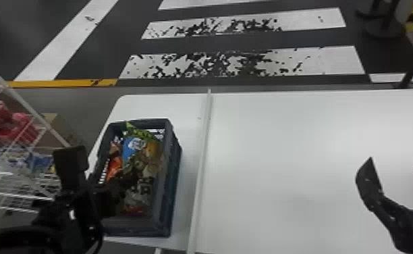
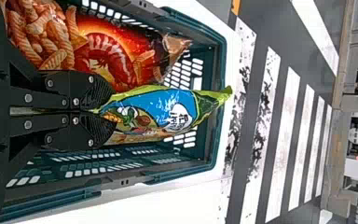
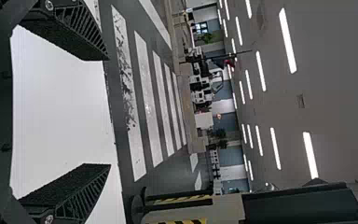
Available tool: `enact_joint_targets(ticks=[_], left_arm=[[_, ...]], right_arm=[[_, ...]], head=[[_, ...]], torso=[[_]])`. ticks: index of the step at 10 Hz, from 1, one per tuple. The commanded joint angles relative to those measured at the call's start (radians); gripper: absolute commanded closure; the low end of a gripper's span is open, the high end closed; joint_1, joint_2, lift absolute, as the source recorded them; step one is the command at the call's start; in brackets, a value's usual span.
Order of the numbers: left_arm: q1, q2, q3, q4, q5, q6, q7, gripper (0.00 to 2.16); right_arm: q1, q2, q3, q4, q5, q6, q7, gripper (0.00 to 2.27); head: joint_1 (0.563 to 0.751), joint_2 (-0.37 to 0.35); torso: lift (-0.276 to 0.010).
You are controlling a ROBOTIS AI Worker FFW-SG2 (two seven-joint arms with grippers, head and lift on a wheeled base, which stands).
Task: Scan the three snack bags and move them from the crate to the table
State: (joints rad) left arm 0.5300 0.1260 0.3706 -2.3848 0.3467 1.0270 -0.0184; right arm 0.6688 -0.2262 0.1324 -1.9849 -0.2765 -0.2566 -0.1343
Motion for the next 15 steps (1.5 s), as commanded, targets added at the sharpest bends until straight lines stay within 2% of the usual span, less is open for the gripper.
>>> enact_joint_targets(ticks=[1,4,6,7,8,10,12,14,15], left_arm=[[0.031,-0.002,0.010,-0.068,0.000,-0.003,0.000,1.80],[0.091,-0.020,0.010,-0.251,0.014,-0.015,0.000,1.79],[0.108,-0.034,0.001,-0.376,0.028,0.003,0.000,1.79],[0.110,-0.039,-0.024,-0.422,0.040,0.015,-0.002,1.79],[0.108,-0.043,-0.039,-0.445,0.078,0.034,-0.021,1.79],[0.093,-0.048,-0.140,-0.427,0.081,0.065,-0.041,1.79],[0.054,-0.045,-0.266,-0.318,0.075,0.055,-0.075,1.79],[-0.005,-0.054,-0.343,-0.151,0.092,0.058,-0.189,1.79],[-0.047,-0.075,-0.377,-0.053,0.095,0.052,-0.259,1.79]], right_arm=[[0.000,0.005,0.000,0.000,-0.003,0.001,-0.001,0.07],[0.000,0.010,-0.010,0.000,-0.007,-0.005,-0.016,0.07],[0.003,0.010,-0.023,-0.009,-0.010,-0.005,-0.021,0.07],[0.003,0.010,-0.031,-0.014,-0.010,-0.005,-0.024,0.07],[0.003,0.013,-0.045,-0.019,-0.012,-0.002,-0.027,0.07],[0.003,0.022,-0.071,-0.019,-0.021,-0.002,-0.028,0.07],[-0.017,0.024,-0.080,-0.015,-0.023,0.017,-0.028,0.07],[-0.043,0.024,-0.088,-0.012,-0.024,0.050,-0.027,0.08],[-0.043,0.024,-0.099,-0.012,-0.024,0.050,-0.028,0.08]], head=[[0.695,0.212],[0.695,0.196],[0.695,0.144],[0.695,0.130],[0.695,0.099],[0.695,0.000],[0.695,-0.103],[0.695,-0.175],[0.695,-0.223]], torso=[[-0.062],[-0.062],[-0.062],[-0.062],[-0.062],[-0.062],[-0.062],[-0.062],[-0.062]])
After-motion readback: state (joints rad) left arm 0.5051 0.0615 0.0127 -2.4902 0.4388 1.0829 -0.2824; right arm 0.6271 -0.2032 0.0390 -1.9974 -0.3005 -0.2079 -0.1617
